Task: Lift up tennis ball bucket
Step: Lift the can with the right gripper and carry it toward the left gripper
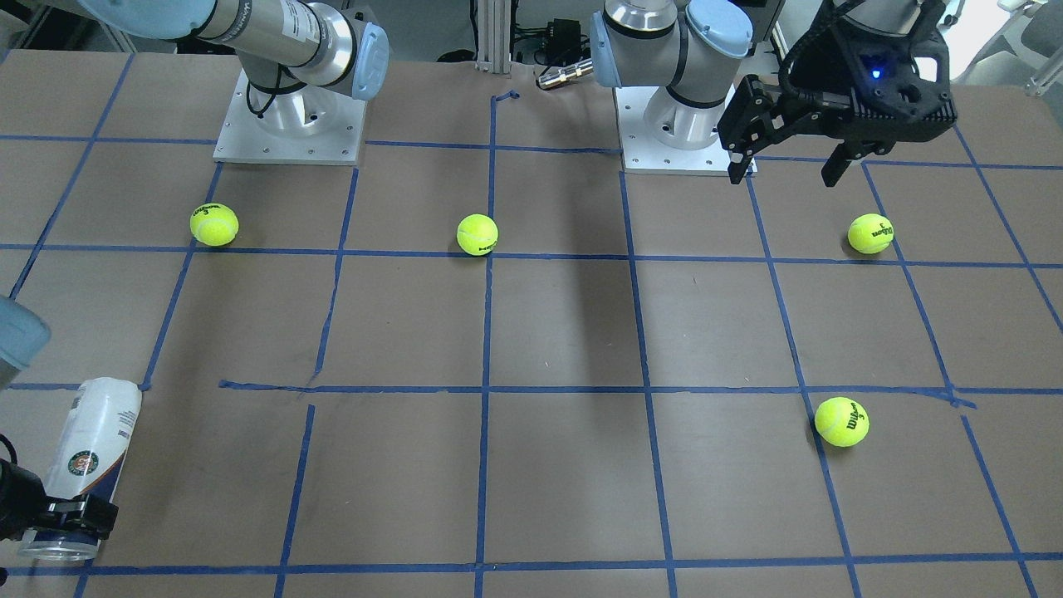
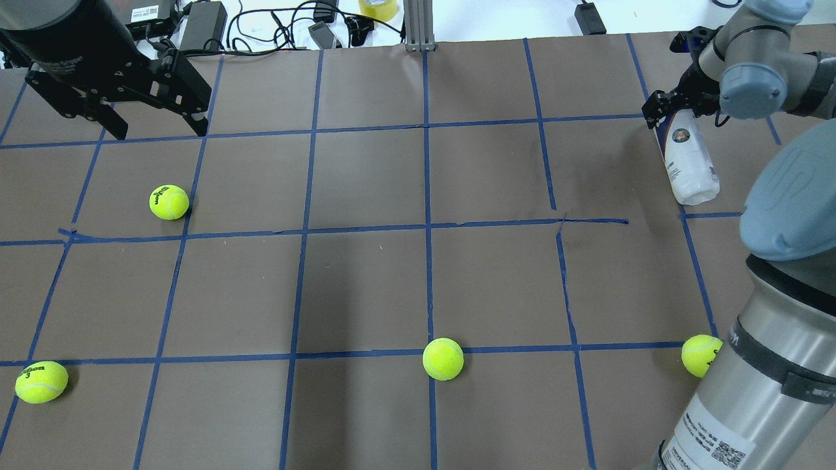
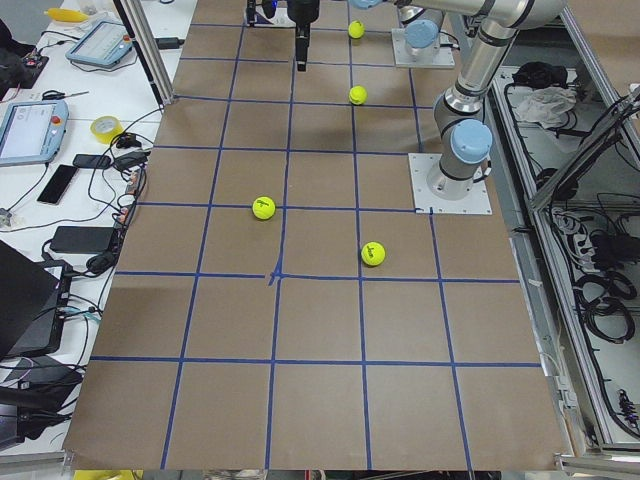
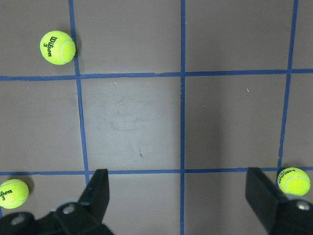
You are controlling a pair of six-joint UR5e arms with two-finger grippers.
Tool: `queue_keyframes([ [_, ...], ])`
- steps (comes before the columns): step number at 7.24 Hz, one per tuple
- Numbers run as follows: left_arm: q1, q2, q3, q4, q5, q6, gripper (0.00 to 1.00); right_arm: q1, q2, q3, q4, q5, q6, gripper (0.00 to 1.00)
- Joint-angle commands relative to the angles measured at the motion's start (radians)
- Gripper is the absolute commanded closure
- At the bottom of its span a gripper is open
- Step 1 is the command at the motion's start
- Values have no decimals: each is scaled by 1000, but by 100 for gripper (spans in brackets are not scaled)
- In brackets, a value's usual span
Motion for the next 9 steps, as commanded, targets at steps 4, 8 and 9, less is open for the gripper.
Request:
queue_keyframes([
  [4,0,0,-1,0,0,0,0,210,-154,-3,64,-29,20,47],
  [8,0,0,-1,0,4,8,0,412,-215,13,-60,-187,121,54],
  [9,0,0,-1,0,6,9,0,447,-207,20,-62,-114,129,56],
])
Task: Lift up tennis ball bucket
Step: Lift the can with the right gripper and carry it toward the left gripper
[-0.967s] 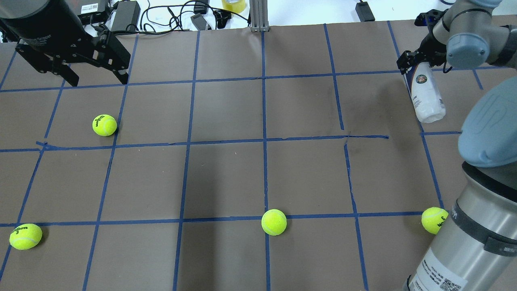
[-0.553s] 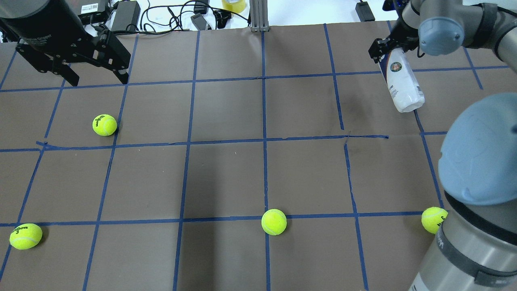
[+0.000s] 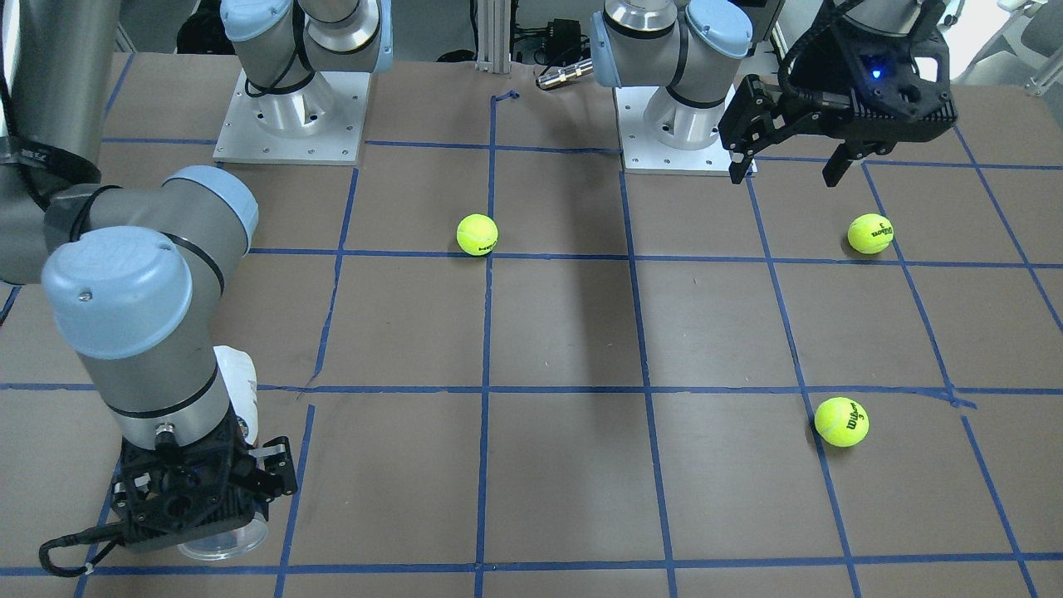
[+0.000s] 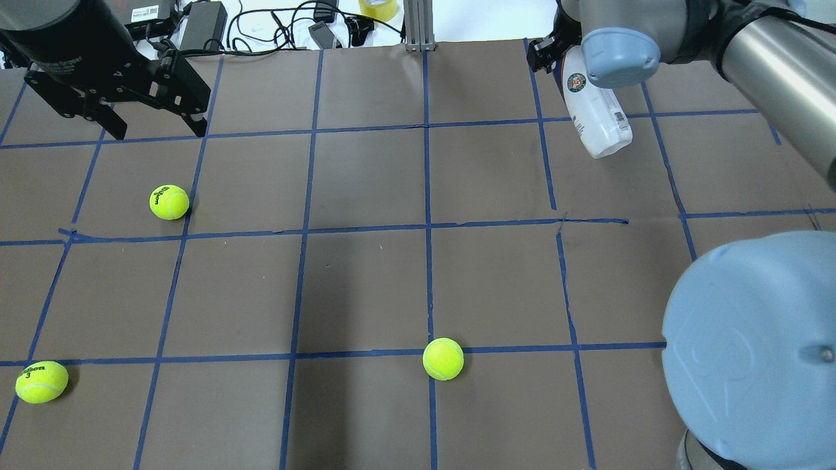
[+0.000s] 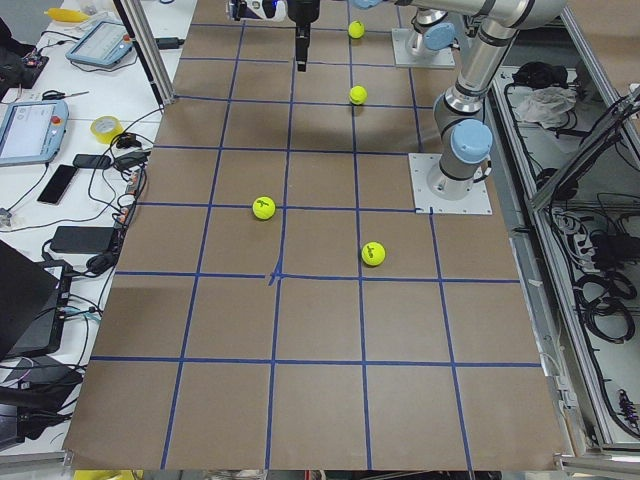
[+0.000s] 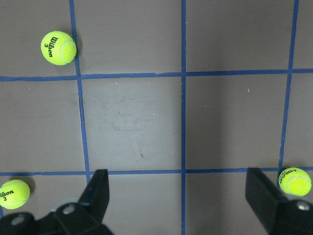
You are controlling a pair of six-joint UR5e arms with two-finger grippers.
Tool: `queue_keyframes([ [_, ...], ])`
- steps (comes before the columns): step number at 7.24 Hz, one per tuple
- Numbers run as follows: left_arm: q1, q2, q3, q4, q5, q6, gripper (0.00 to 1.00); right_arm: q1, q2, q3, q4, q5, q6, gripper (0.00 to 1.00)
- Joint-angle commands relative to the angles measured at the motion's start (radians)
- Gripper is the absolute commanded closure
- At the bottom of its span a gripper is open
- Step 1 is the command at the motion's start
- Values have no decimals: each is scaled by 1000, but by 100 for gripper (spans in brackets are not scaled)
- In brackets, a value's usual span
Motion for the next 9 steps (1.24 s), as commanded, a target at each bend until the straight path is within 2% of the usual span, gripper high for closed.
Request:
queue_keyframes([
  [1,0,1,0,0,1,1,0,80,9,47,-26,178,100,56],
  [2,0,0,0,0,1,1,0,111,26,99,-171,268,116,59],
  [3,0,0,0,0,1,1,0,134,41,139,-397,323,124,59],
  [4,0,0,0,0,1,1,0,155,46,156,-533,353,133,58],
  [6,0,0,0,0,1,1,0,215,47,158,-632,342,170,59],
  [8,0,1,0,0,1,1,0,278,88,167,-884,330,202,61],
  [9,0,1,0,0,1,1,0,287,120,196,-1080,324,258,61],
])
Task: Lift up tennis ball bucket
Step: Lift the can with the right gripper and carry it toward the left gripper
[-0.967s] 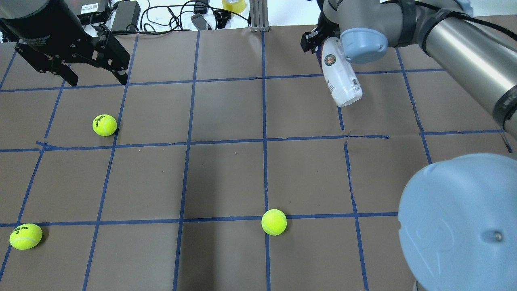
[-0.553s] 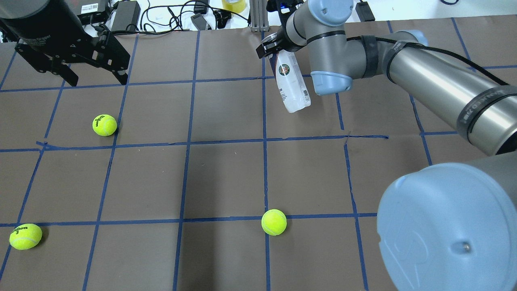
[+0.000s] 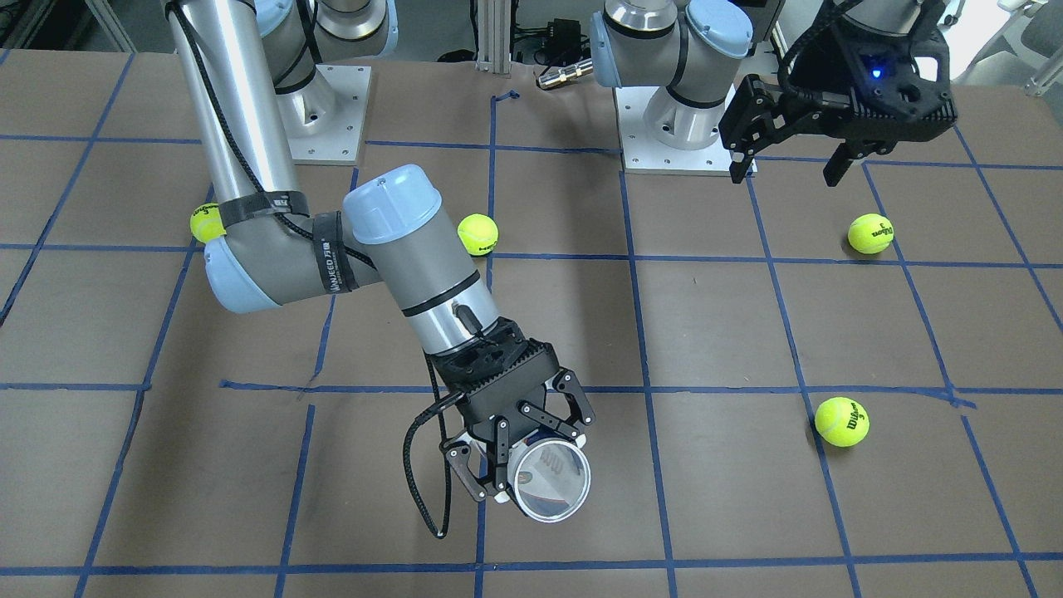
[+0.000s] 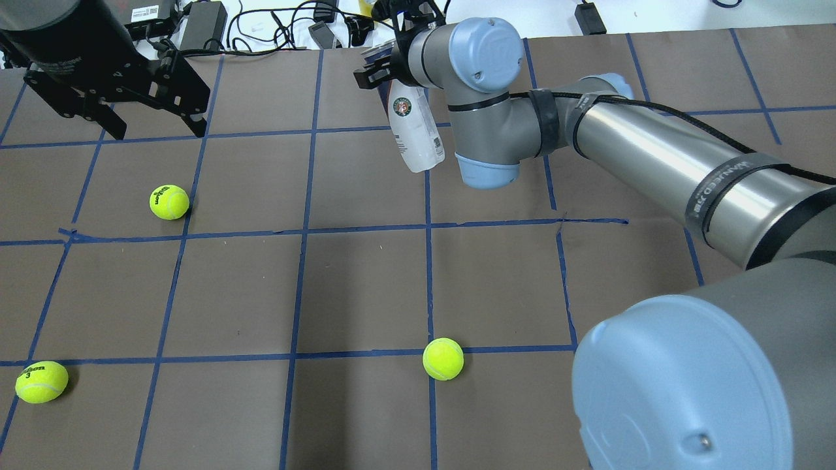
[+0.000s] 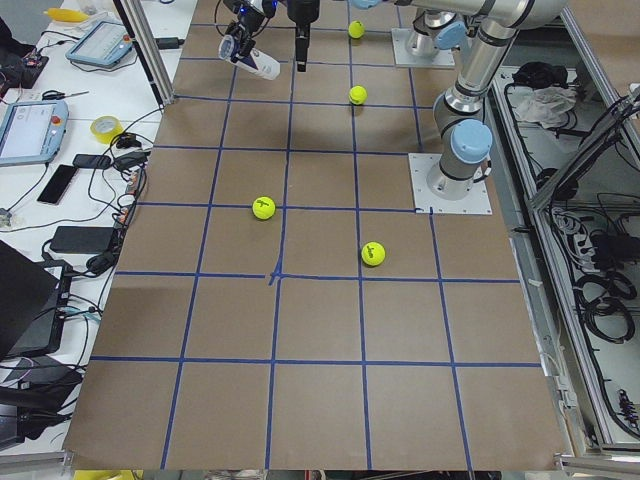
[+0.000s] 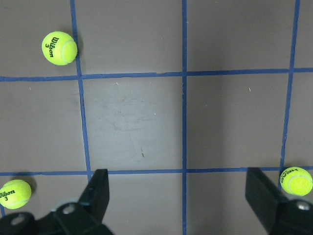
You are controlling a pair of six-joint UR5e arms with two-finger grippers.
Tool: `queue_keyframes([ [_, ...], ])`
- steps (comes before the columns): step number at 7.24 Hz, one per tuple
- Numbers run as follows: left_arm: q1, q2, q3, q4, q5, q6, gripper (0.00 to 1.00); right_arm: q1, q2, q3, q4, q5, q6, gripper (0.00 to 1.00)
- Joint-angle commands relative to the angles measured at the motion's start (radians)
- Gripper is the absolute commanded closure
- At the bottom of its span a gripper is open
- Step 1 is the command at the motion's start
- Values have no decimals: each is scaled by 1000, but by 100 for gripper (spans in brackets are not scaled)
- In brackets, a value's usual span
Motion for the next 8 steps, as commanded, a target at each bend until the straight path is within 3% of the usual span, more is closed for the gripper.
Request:
queue_keyframes([
  [1,0,0,-1,0,0,0,0,26,54,46,-266,-6,75,61],
  [3,0,0,-1,0,0,0,0,41,51,46,-253,-9,78,61],
  [4,0,0,-1,0,2,0,0,40,50,48,-170,-11,89,61],
  [5,0,0,0,0,0,0,0,40,38,34,2,-17,192,65],
  [6,0,0,0,0,2,0,0,53,28,28,81,-24,164,68],
  [8,0,0,0,0,0,0,0,69,28,3,316,-21,-129,70],
])
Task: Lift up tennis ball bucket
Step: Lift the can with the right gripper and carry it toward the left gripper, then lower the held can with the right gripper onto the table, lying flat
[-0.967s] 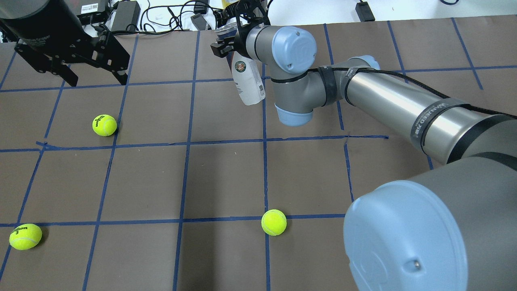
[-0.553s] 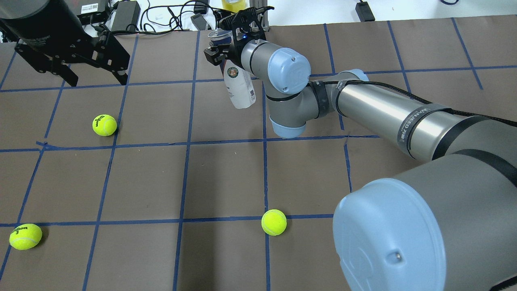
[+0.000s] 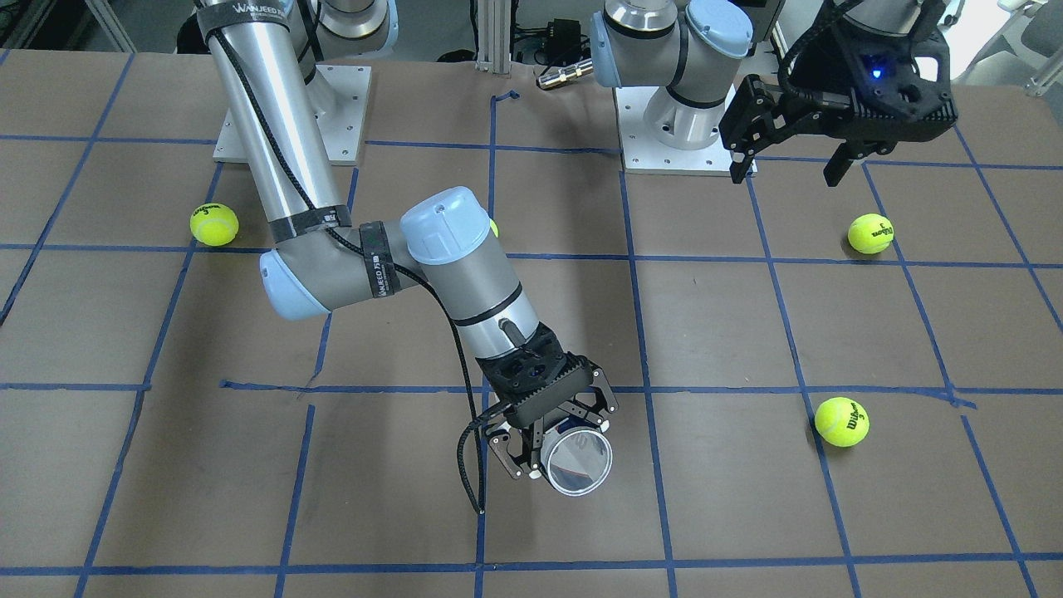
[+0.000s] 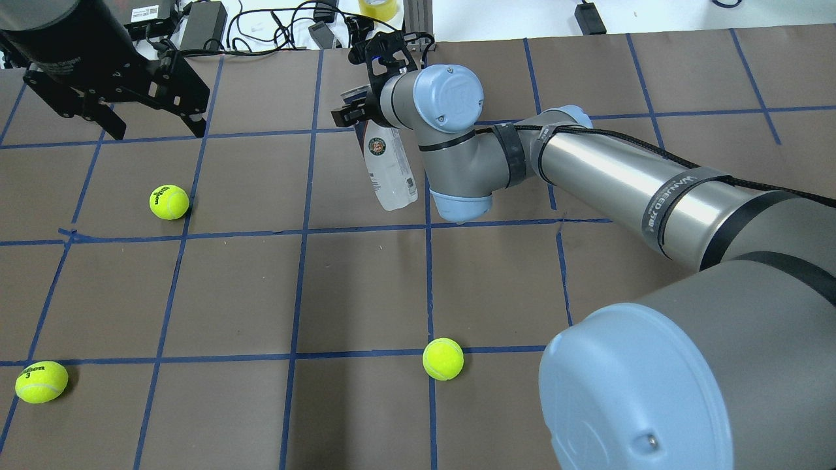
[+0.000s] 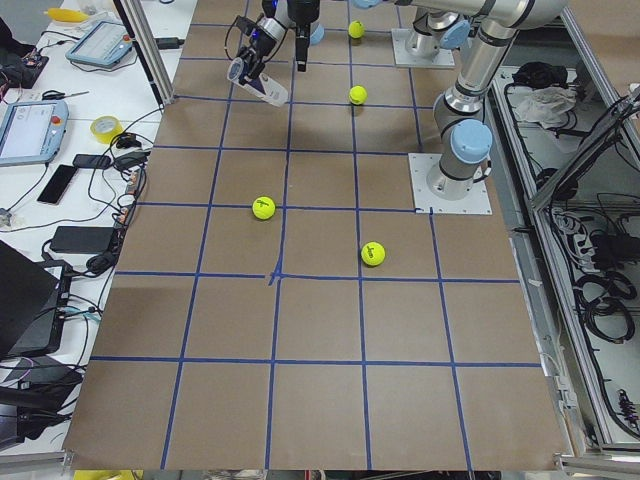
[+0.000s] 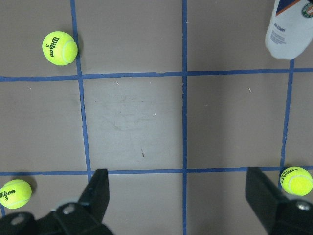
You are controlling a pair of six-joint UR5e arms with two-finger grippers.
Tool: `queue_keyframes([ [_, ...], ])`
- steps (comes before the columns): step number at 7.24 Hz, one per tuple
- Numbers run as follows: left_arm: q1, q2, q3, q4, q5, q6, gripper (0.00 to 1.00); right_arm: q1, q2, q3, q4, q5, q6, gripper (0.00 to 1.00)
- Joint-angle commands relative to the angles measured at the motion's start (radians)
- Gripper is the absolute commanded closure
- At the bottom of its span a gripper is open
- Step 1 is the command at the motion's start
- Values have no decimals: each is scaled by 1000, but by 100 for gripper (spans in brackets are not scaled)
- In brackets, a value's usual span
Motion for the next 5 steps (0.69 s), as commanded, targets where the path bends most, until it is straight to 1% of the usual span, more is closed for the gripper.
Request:
queue_keyframes([
  [1,0,0,1,0,-1,0,0,22,2,-42,216,0,-293,70],
  [2,0,0,-1,0,0,0,0,42,2,-51,271,-3,-446,70],
  [3,0,0,1,0,-1,0,0,47,2,-56,308,-46,-561,70],
  [4,0,-2,1,0,-1,0,0,128,4,-50,295,-118,-606,70],
  [5,0,-2,1,0,-1,0,0,171,23,-56,287,-188,-690,71],
])
